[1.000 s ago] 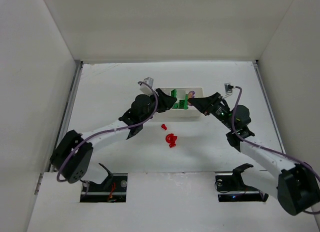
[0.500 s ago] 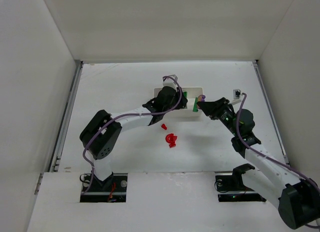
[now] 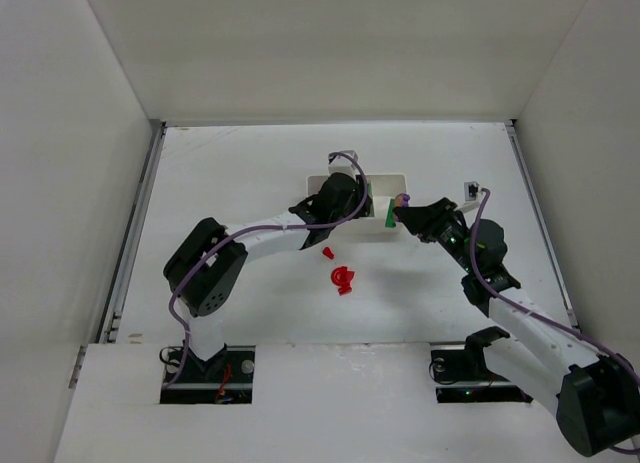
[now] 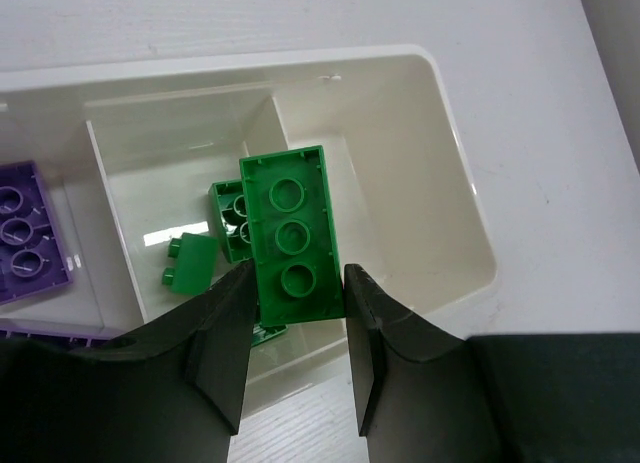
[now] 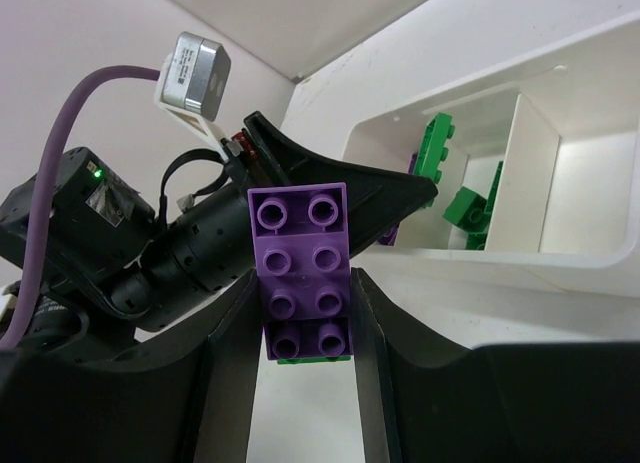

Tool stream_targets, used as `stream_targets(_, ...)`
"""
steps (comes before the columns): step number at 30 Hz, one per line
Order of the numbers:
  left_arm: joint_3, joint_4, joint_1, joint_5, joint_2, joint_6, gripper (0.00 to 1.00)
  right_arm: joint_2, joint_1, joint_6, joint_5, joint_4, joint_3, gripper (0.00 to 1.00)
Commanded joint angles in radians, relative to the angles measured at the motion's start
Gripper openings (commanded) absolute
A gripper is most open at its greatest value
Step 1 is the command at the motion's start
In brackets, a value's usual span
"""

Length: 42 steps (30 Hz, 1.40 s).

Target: Sort the legos into containers by color

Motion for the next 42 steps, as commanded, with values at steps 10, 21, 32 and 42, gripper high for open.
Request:
stream_targets(10, 0.005, 0.003, -0.009, -0.048, -0.074, 0.024, 0.52, -0.017, -0.006, -0.009, -0.004, 0.061, -0.005, 0.32)
stream_targets(21, -0.223, 0.092, -0.012, -0.049, -0.368, -0.091, 0.54, 0.025, -0.002, 0.026, -0.01, 0.084, 0.003, 0.32)
stream_targets(32, -0.541, 0.314, 0.034, 0.212, -0.604, -0.422, 0.59, 0.173, 0.031, 0.184, -0.054, 0.196, 0.058, 0.33)
stream_targets(42, -0.659, 0.682, 0.047, 0.292, -0.518, -0.572, 0.62, 0.357, 0.072, 0.4, -0.104, 0.425, 0.093, 0.32)
